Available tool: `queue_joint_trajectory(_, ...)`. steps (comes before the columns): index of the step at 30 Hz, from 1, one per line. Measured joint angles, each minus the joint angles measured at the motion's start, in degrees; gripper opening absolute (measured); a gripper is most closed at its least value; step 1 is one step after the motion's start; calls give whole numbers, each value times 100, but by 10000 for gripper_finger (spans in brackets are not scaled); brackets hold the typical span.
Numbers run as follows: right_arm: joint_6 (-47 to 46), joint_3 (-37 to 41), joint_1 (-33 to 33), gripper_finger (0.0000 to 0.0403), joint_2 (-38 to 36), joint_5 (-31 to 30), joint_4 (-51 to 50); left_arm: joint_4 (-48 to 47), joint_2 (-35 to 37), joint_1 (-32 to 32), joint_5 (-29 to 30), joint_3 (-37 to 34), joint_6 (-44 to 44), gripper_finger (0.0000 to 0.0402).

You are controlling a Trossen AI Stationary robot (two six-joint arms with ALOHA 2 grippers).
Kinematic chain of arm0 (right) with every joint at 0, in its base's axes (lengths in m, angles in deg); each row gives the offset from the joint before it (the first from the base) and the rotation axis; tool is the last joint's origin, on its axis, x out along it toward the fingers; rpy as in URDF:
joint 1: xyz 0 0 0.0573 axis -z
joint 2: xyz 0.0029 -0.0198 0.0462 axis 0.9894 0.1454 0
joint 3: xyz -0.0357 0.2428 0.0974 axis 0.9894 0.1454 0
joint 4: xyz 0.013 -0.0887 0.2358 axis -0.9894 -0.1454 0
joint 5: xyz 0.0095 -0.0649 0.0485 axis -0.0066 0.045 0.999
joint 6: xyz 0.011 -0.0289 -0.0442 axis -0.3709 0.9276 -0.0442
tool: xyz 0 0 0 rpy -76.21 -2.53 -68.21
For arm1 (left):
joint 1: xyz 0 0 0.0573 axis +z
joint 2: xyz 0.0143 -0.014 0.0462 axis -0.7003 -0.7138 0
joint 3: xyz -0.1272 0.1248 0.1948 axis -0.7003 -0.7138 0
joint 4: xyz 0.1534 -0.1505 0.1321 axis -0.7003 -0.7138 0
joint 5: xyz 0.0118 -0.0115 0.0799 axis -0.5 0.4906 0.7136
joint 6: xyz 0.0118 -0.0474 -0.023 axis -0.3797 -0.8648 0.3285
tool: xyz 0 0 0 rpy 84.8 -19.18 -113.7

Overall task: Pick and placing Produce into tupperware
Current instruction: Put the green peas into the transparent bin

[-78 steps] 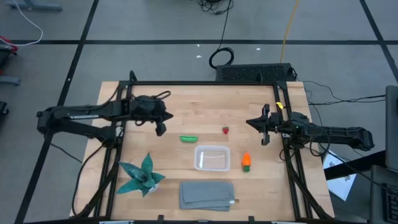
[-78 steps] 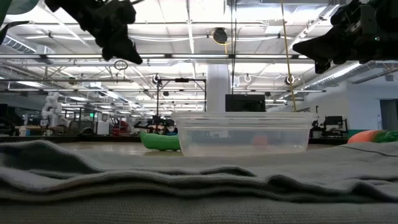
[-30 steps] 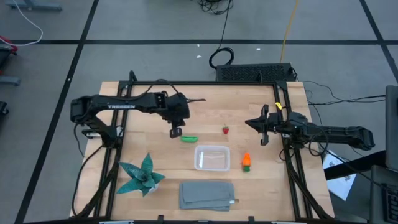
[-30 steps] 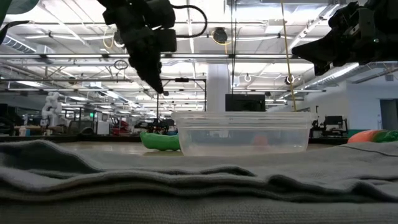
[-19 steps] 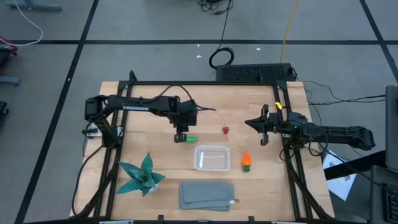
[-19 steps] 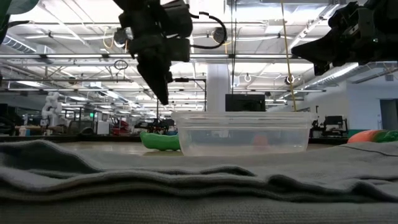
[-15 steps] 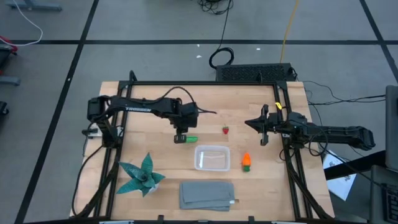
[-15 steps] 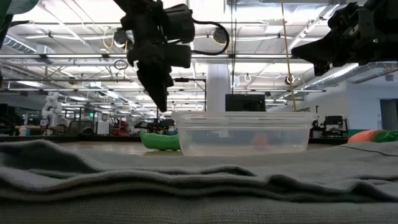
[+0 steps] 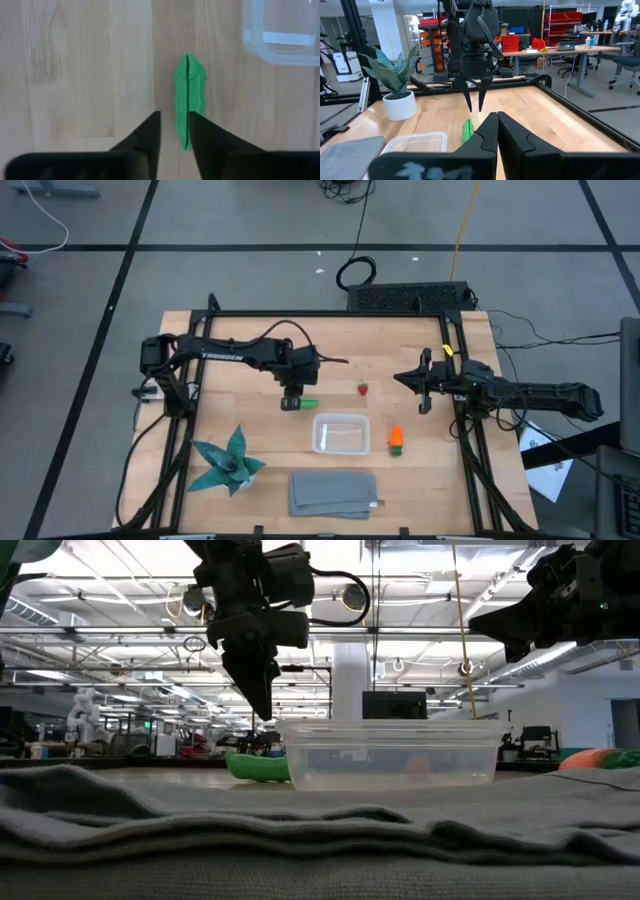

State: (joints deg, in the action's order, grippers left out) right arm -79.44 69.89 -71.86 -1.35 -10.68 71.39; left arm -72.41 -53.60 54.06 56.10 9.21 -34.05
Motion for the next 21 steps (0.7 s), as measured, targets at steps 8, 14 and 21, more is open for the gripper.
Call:
queue_joint_trajectory(8,0,0,0,0,0,0,-2,-15,0,-87,-13,0,-90,201)
queue_joint_trajectory(14,-1,0,0,0,0,0,-3,98,2,-270,-13,-2,-155,238)
queue_joint_trajectory(21,-1,0,0,0,0,0,-5,280,7,-396,27,-161,-233,266)
